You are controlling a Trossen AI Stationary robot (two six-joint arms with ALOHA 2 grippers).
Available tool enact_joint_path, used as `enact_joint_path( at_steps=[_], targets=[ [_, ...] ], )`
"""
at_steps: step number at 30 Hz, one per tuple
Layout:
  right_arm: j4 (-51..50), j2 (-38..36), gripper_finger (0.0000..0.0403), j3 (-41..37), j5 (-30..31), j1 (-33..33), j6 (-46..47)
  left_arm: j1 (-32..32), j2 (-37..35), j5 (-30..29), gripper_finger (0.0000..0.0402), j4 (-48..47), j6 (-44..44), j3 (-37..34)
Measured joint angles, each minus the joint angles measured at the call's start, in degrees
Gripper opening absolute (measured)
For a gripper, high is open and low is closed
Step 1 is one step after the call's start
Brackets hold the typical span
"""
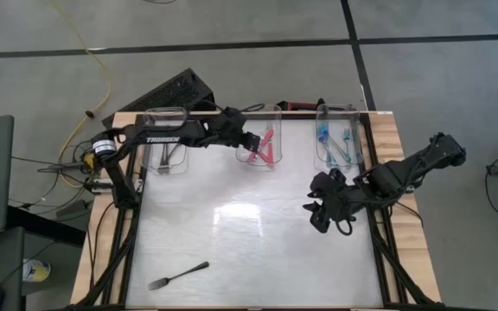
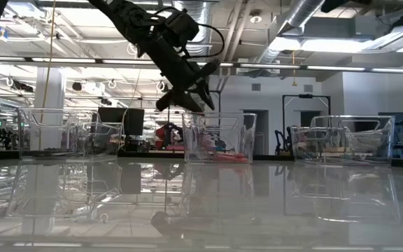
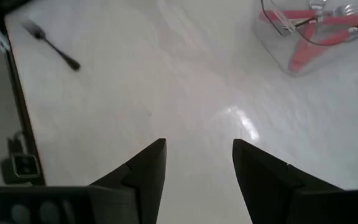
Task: Sort silverware by color (type)
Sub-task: Put the pink fork into the middle transparent bin, then put the black fork into the left transparent bin
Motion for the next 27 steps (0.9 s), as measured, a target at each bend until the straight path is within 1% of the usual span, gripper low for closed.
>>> enact_joint_path(
  at_steps=[2, 4, 6, 9, 12, 14, 16, 19, 23, 27],
  targets=[
    [0.19, 0.1, 0.0207, -0.02, 0.53, 0.51, 2.5, 0.6, -0.8, 0.19, 0.0154, -0.09, 4.17, 0.02],
    [0.57, 0.62, 0.0207, 0.03, 2.63, 1.07, 4.99, 1.28, -2.13, 1.99, 0.0172, -2.12, 9.04, 0.02],
    [0.87, 1.2, 0.0207, 0.03, 4.53, 1.84, 7.86, 2.11, -4.28, 6.59, 0.0184, -5.16, 11.96, 0.02],
    [2.96, 2.04, 0.0207, -0.01, 4.86, 2.78, 13.26, 2.1, -8.69, 16.69, 0.019, -12.64, 14.56, 0.03],
    [5.74, 3.61, 0.0207, 0.03, 5.1, 3.62, 16.51, -1.67, -13.41, 24.94, 0.0189, -23.21, 19.15, 0.04],
    [8.68, 5.21, 0.0207, -0.01, 5.31, 3.98, 17.28, -6.87, -16.55, 26.59, 0.0185, -31.66, 22.31, 0.07],
    [10.72, 6.65, 0.0207, 0.05, 6.23, 3.98, 17.36, -13.89, -19.38, 25.73, 0.0181, -38.23, 24.42, -0.32],
    [14.05, 9.37, 0.0207, 0.02, 6.39, 3.16, 16.18, -26.52, -23.68, 19.68, 0.0176, -40.61, 22.67, -3.45],
    [16.39, 12.1, 0.0207, 0.02, 5.0, 1.38, 15.72, -44.31, -27.16, 8.53, 0.0173, -38.66, 14.16, -8.77],
    [16.95, 13.21, 0.0207, -0.02, 2.71, 0.02, 11.09, -58.69, -26.44, 0.39, 0.0173, -32.95, 4.61, -13.27]
  ],
)
